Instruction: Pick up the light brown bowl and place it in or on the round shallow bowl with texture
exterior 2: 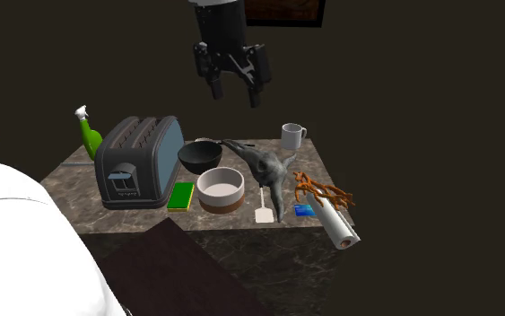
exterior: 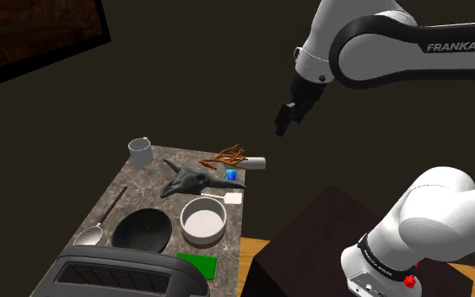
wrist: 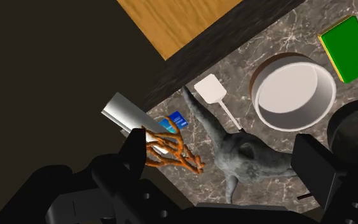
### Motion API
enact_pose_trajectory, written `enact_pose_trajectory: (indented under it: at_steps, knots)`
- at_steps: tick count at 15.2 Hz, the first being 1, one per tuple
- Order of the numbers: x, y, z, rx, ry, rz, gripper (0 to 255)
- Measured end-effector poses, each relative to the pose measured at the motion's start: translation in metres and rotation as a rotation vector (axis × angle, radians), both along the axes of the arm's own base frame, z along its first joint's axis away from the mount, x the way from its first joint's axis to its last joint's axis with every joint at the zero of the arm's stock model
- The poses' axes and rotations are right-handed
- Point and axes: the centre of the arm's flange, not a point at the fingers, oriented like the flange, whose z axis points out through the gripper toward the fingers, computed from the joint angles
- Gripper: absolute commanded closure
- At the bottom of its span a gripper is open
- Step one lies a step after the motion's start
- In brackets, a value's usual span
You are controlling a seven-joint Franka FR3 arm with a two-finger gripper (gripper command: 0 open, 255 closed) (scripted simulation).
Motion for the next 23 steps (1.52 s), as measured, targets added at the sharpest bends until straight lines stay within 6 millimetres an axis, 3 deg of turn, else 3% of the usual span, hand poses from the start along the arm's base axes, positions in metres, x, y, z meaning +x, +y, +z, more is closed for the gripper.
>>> enact_pose_trajectory:
  at_steps: [23]
  knots:
    - [0.092,0.106,-0.27,0.006,-0.001,-0.009,0]
